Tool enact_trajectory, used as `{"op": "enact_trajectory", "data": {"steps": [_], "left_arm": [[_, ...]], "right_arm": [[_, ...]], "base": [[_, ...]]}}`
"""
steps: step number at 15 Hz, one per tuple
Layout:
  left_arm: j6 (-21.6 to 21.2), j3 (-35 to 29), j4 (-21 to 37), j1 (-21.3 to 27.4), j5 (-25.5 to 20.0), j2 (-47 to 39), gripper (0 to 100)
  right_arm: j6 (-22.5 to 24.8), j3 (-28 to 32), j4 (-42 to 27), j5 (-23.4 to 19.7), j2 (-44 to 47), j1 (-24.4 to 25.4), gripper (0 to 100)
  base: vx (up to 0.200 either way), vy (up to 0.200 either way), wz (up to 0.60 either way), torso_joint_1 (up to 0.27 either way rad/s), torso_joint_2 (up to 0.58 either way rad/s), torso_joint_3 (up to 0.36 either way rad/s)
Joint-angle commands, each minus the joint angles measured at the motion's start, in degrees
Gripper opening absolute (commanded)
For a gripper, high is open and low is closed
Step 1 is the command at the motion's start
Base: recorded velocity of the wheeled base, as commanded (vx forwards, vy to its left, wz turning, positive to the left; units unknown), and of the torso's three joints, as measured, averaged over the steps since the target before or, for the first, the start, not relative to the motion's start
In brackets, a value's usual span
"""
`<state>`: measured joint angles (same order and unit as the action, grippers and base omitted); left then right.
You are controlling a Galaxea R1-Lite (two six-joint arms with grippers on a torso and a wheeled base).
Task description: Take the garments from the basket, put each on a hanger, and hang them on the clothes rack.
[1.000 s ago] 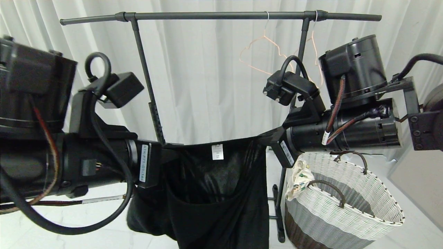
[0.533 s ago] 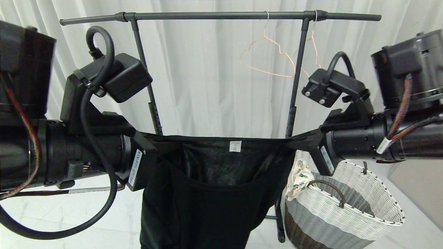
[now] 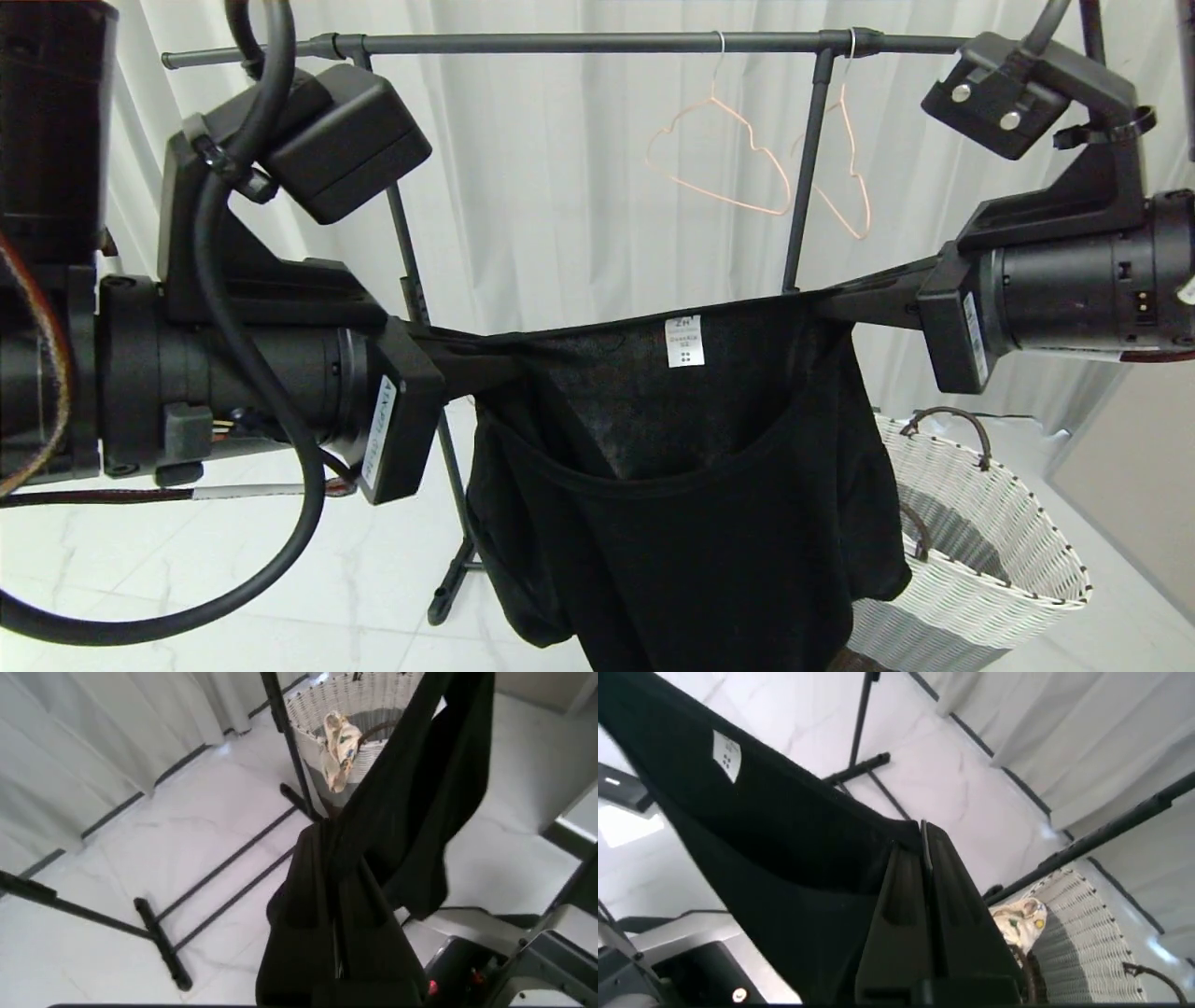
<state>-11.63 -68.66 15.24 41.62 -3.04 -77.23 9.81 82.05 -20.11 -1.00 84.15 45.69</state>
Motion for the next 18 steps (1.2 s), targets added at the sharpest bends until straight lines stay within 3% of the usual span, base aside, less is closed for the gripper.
{"op": "enact_trajectory", "data": {"steps": [1, 3, 5, 7, 9, 12, 15, 18], "left_arm": [[-3.0, -0.3, -1.3, 0.0, -0.1, -1.3, 0], [-5.5, -1.1, -7.1, -0.3, -0.2, -4.1, 0], [-5.6, -4.2, -12.9, -0.1, -2.5, -7.7, 0], [-5.6, -8.2, -13.7, -0.2, -7.2, -10.1, 0], [-5.6, -9.7, -13.7, -0.1, -8.2, -11.1, 0], [-3.0, -9.3, -13.7, 0.0, -8.2, -10.8, 0], [2.8, -9.2, -12.9, 1.8, -7.8, -9.2, 0], [9.4, -9.0, -7.0, 5.2, -7.6, -5.4, 0]], "right_arm": [[0.0, -0.1, -2.4, -0.1, -2.1, 0.1, 0], [-0.8, 0.2, -6.6, -0.3, -5.7, 0.5, 0], [-5.4, 0.1, -11.0, -0.6, -9.4, 5.1, 0], [-8.9, -0.1, -14.3, -0.4, -11.0, 11.2, 0], [-9.4, -0.3, -14.3, -0.2, -10.5, 14.4, 0], [-9.4, -0.1, -14.2, 0.0, -9.8, 14.1, 0], [-9.5, 0.0, -13.6, 4.3, -9.4, 11.2, 0], [-9.5, 0.7, -8.3, 4.8, -6.5, 7.1, 0]], "base": [[0.0, 0.0, 0.0, 0.0, 0.0, 0.0], [0.0, 0.0, 0.0, 0.0, 0.0, 0.0], [0.0, 0.0, 0.0, 0.0, 0.0, 0.0], [0.0, 0.0, 0.0, 0.0, 0.0, 0.0], [0.0, 0.0, 0.0, 0.0, 0.0, 0.0], [0.0, 0.0, 0.0, 0.0, 0.0, 0.0], [0.0, 0.0, 0.0, 0.0, 0.0, 0.0], [0.0, 0.0, 0.0, 0.0, 0.0, 0.0]]}}
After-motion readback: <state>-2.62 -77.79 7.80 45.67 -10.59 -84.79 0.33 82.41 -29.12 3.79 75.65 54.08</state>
